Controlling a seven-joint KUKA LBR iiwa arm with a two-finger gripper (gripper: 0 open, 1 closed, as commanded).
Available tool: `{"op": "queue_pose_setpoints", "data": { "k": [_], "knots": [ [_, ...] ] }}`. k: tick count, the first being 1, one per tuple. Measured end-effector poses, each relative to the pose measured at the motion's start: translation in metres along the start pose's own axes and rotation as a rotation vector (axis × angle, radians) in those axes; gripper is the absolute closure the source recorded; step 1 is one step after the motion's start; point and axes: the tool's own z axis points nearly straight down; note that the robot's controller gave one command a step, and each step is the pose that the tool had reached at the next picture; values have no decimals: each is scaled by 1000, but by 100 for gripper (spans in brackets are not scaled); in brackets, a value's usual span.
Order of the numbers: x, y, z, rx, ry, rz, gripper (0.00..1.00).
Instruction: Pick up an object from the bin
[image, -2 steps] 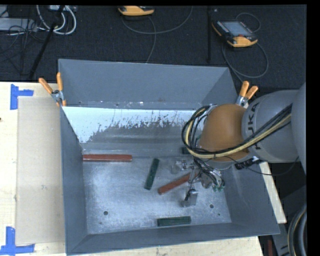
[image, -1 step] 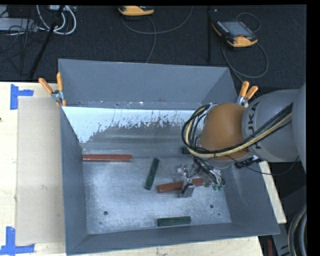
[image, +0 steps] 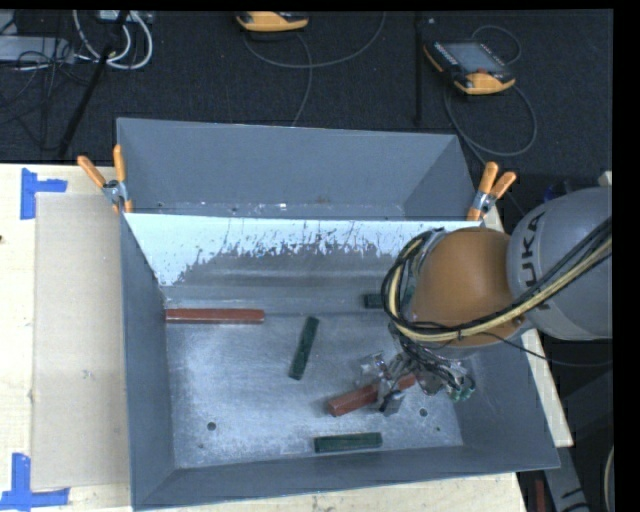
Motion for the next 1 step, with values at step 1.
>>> {"op": "queue_pose_setpoints", "data": {
  "k": [1],
  "knots": [
    [40,-9,19,-1,3,-384,100]
  ]
}}
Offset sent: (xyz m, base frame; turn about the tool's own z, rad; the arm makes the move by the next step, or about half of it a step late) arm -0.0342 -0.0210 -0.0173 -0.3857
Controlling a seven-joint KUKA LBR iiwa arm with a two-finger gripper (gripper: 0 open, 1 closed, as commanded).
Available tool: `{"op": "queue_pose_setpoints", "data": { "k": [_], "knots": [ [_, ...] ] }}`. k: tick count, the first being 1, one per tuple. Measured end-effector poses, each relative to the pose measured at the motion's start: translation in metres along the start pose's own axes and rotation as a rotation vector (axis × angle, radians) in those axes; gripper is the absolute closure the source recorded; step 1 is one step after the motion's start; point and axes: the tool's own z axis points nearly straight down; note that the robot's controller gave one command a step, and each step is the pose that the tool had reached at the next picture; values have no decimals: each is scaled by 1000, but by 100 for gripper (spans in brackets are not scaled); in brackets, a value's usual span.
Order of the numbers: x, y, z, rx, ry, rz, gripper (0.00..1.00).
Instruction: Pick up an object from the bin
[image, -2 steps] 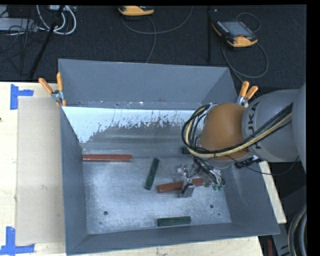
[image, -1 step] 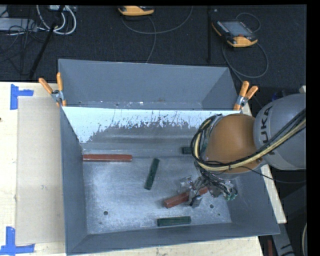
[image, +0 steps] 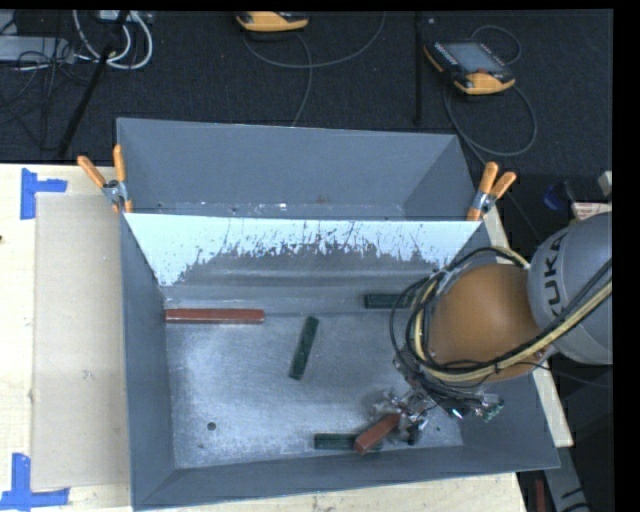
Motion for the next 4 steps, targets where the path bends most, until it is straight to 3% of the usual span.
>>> {"op": "queue_pose_setpoints", "data": {
  "k": [1,2,3,4],
  "knots": [
    [10,7,-124,8,-10,36,100],
    [10,8,-120,2,-6,38,0],
    [-2,-73,-8,2,-3,-72,0],
    [35,-31,-3,16,-17,-78,0]
  ]
}}
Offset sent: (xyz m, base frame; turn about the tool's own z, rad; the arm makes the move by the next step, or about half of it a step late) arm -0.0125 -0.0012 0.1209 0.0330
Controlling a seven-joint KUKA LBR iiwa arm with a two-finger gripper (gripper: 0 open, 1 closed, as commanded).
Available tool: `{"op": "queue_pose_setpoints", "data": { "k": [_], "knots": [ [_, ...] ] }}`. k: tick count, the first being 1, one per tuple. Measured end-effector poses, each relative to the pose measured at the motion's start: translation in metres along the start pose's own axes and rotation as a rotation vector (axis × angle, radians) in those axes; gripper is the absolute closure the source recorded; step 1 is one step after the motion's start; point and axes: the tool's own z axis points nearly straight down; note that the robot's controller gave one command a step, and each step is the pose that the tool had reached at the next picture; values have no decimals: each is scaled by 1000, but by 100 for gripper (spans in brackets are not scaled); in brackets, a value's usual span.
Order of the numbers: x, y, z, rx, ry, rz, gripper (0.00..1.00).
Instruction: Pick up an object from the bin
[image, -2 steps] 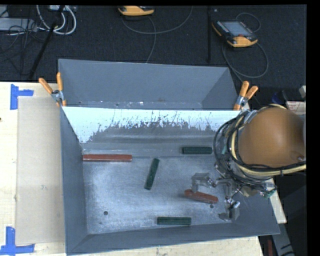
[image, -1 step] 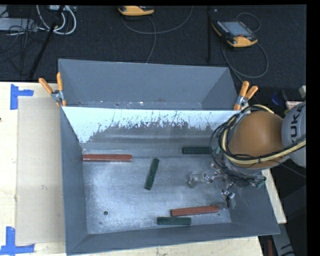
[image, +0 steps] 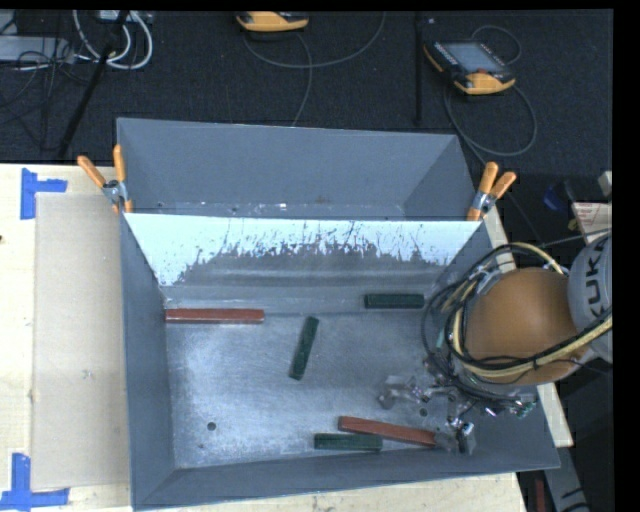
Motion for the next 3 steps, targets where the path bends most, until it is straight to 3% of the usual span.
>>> {"op": "queue_pose_setpoints", "data": {
  "k": [1,2,3],
  "knots": [
    [-47,32,2,-9,9,167,0],
    [-47,31,0,-9,10,168,100],
    [-47,32,2,-9,6,165,0]
  ]
}}
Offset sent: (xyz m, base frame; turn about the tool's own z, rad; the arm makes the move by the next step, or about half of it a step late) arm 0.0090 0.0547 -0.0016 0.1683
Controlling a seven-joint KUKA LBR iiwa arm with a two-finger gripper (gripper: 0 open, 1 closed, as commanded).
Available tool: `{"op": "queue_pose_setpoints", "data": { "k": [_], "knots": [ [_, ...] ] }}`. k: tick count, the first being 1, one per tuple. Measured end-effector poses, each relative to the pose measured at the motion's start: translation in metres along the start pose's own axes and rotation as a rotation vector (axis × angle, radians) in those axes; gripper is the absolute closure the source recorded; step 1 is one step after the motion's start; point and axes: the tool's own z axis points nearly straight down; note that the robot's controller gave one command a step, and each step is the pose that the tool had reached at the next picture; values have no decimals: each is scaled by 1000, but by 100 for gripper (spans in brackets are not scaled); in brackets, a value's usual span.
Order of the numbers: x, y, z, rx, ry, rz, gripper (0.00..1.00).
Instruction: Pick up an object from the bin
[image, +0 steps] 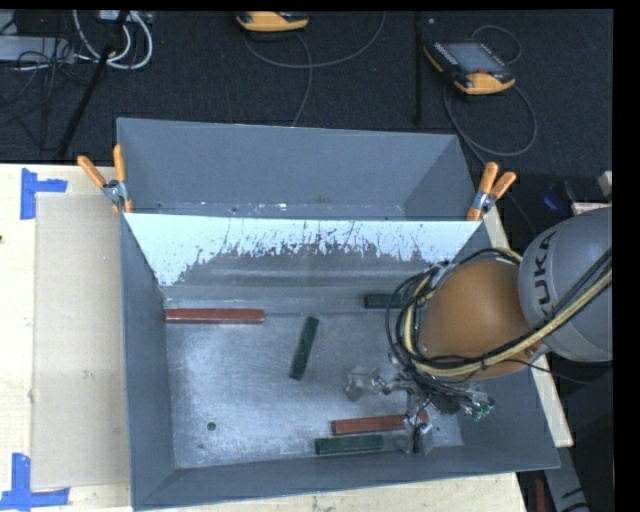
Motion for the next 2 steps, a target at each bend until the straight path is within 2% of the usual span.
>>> {"op": "queue_pose_setpoints", "data": {
  "k": [1,2],
  "knots": [
    [0,0,0,0,1,0,100],
    [-5,-15,-135,3,0,-54,100]
  ]
}}
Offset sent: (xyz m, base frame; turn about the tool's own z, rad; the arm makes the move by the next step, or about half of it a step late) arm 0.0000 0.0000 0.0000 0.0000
